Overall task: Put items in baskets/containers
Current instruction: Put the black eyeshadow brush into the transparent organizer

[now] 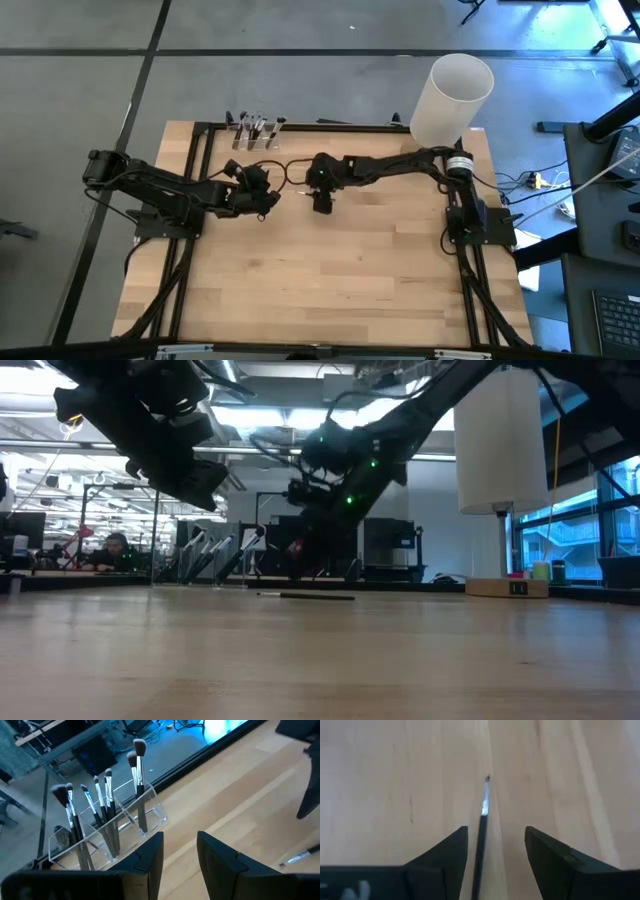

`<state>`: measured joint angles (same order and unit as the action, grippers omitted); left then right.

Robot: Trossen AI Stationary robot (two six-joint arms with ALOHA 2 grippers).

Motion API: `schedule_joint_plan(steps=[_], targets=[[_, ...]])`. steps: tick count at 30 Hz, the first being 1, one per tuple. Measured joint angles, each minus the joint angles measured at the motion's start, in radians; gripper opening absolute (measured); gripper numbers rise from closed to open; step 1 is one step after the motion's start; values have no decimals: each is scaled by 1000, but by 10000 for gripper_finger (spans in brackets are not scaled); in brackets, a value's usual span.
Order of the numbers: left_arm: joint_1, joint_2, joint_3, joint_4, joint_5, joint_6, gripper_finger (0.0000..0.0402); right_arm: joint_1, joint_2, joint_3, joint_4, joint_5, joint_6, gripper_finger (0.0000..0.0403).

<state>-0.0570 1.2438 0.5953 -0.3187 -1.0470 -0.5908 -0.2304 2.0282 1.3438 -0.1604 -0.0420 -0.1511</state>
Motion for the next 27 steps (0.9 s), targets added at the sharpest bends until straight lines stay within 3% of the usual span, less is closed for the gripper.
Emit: schedule_joint_plan(steps=[9,18,27], targets=[[0,0,0,0,0,2,114,-8,38,4,-87,-7,-17,140],[0,0,0,8,-3,0,114,-22,57,9,-142,-7,34,16],[0,0,0,8,-6,-8,114,-22,49,4,-137,-11,44,14]])
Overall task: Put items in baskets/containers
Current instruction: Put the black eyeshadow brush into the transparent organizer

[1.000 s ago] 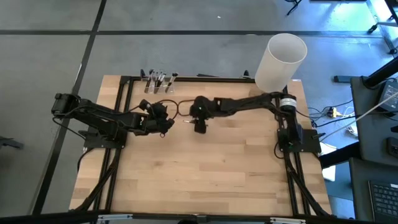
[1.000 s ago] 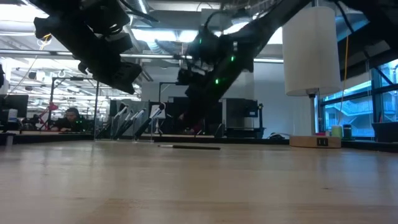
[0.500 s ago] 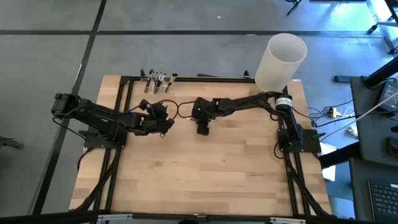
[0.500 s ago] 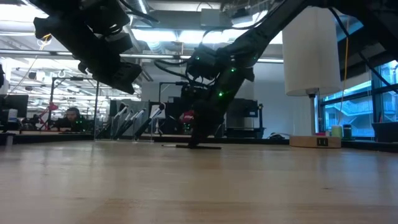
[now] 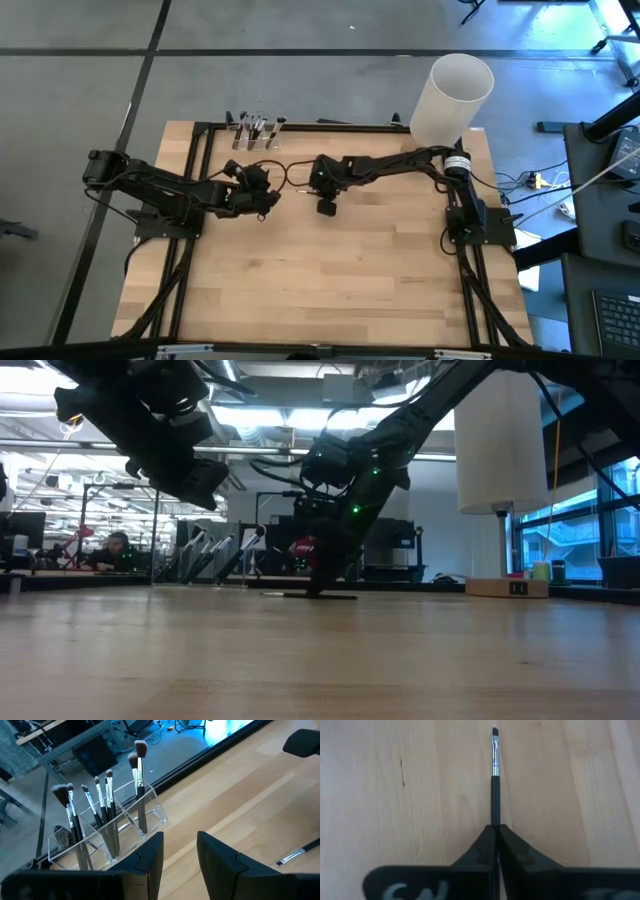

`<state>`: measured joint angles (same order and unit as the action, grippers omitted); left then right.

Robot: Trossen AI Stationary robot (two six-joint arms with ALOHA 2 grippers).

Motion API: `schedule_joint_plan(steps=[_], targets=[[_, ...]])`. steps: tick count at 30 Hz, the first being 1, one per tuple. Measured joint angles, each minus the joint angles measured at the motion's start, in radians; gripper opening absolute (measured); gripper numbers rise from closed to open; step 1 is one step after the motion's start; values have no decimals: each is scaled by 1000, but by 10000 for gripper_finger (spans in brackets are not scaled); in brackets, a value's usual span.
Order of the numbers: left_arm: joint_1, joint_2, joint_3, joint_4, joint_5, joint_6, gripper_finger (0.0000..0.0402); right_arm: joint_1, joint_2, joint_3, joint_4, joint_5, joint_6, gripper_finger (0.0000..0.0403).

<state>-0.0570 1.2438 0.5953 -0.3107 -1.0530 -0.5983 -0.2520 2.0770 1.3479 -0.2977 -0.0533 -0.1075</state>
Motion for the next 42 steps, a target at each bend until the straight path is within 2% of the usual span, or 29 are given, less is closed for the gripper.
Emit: schedule_joint_plan(steps=[3,7,15,18,20,22,25,28,33,38,42], targets=[[0,0,0,-1,1,-15,114,-1,-32,-5,-6,11,1,9],[0,0,0,-9,23,-60,114,-9,-120,-8,-8,76,-6,6],[0,0,-5,-77,24,-132,114,-50,-334,-28,-16,78,-3,6],[1,0,-53,-1,24,-131,114,-70,-379,-53,-47,81,17,11],[14,0,-108,143,51,-63,114,-80,-385,-71,-101,84,32,13],[45,0,-169,344,165,57,114,-81,-386,-89,-179,106,33,14],[101,1,-245,643,423,260,114,-70,-407,-117,-271,147,50,15],[140,7,-243,749,584,381,113,-54,-466,-179,-306,148,63,16],[201,88,-91,603,738,493,113,-45,-687,-327,-194,148,76,16],[257,280,124,453,901,648,113,-65,-934,-489,58,148,104,16],[280,423,313,225,951,774,113,-68,-1069,-590,136,148,131,16]])
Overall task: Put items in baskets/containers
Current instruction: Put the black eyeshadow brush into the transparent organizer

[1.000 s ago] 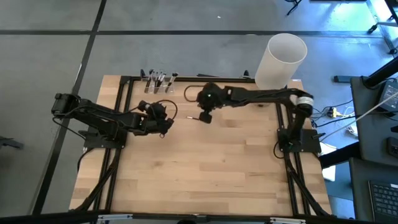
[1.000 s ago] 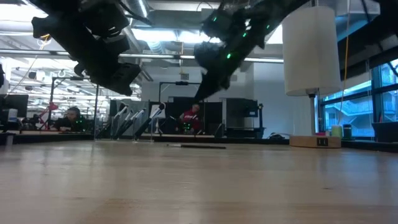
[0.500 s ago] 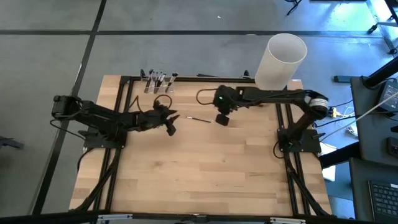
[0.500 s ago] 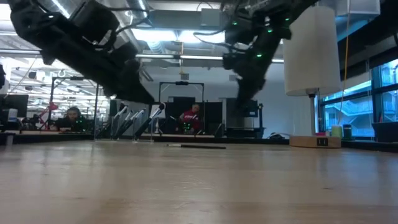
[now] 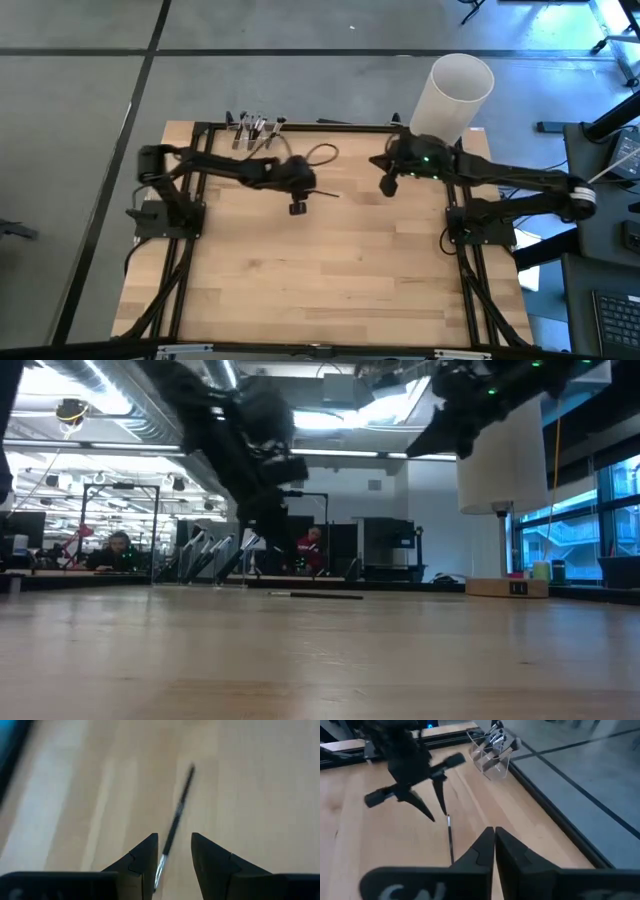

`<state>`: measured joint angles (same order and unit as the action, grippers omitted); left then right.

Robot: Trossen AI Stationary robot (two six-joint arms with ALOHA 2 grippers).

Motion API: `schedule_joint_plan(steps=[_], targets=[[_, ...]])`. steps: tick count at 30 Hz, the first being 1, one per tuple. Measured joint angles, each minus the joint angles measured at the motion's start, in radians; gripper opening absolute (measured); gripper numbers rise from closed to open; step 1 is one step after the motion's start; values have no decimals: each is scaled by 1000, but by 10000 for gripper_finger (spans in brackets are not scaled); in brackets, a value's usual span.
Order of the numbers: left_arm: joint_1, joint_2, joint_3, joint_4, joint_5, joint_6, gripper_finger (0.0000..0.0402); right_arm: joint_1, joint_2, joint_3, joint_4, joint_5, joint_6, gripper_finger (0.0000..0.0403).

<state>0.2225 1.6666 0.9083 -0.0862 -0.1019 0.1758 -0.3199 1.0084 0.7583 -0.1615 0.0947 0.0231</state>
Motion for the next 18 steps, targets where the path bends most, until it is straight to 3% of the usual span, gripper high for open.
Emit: schedule_joint_plan(steps=[9,18], targets=[[3,214,303,-390,15,172,113,-13,-136,-133,-20,0,-25,16],[61,247,349,-569,13,191,113,-25,-159,-133,-27,0,-30,17]])
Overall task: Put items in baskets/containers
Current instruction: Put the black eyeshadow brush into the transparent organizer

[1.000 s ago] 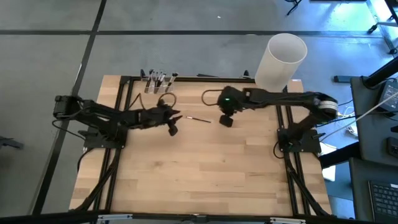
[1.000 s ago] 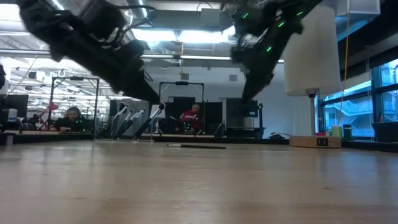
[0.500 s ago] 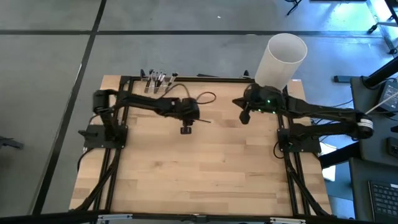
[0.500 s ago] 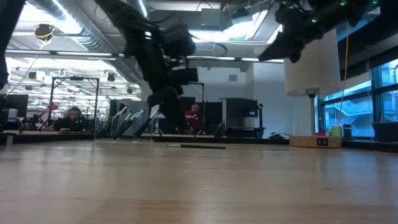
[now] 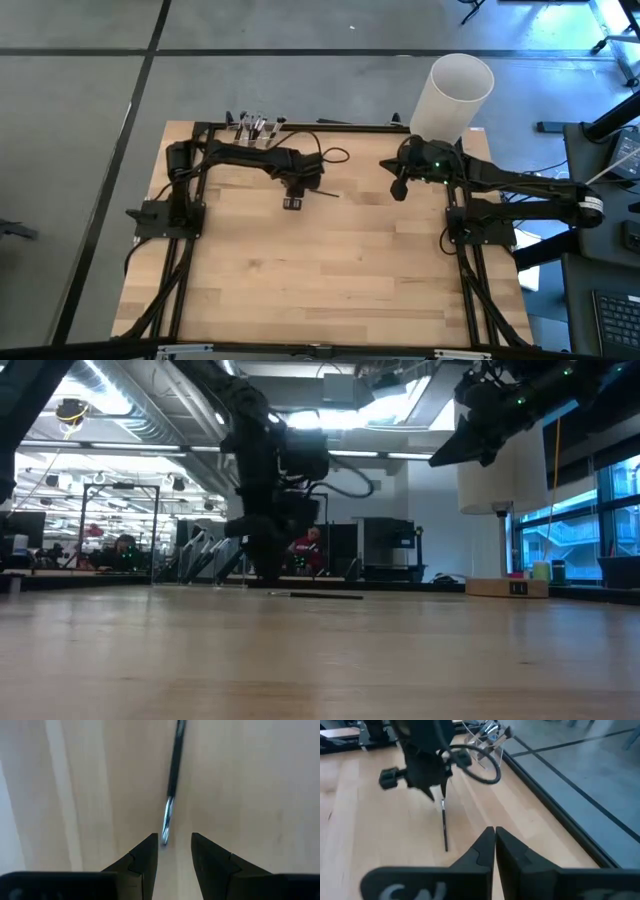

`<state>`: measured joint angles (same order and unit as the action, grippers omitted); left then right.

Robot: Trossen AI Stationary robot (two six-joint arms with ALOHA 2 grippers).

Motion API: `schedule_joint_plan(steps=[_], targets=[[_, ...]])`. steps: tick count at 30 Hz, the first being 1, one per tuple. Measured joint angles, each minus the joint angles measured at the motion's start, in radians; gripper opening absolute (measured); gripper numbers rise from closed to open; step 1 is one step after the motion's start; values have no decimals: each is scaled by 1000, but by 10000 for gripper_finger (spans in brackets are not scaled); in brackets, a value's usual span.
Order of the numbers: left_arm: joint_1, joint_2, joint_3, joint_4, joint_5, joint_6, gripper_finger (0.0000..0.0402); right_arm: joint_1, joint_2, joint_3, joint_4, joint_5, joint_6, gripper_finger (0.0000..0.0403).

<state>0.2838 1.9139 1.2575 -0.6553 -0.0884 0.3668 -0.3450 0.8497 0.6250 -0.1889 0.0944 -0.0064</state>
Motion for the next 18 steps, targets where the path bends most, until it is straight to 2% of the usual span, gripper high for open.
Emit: schedule_joint_plan(steps=[5,11,16,18], targets=[[45,0,0,-57,-19,-6,113,0,0,0,-13,-1,23,17],[61,0,0,-38,12,19,113,1,0,1,-27,-43,46,17],[61,0,-20,-1,83,65,113,1,0,1,-33,-43,48,17],[59,0,-40,8,80,89,113,1,0,1,-34,-43,48,17]])
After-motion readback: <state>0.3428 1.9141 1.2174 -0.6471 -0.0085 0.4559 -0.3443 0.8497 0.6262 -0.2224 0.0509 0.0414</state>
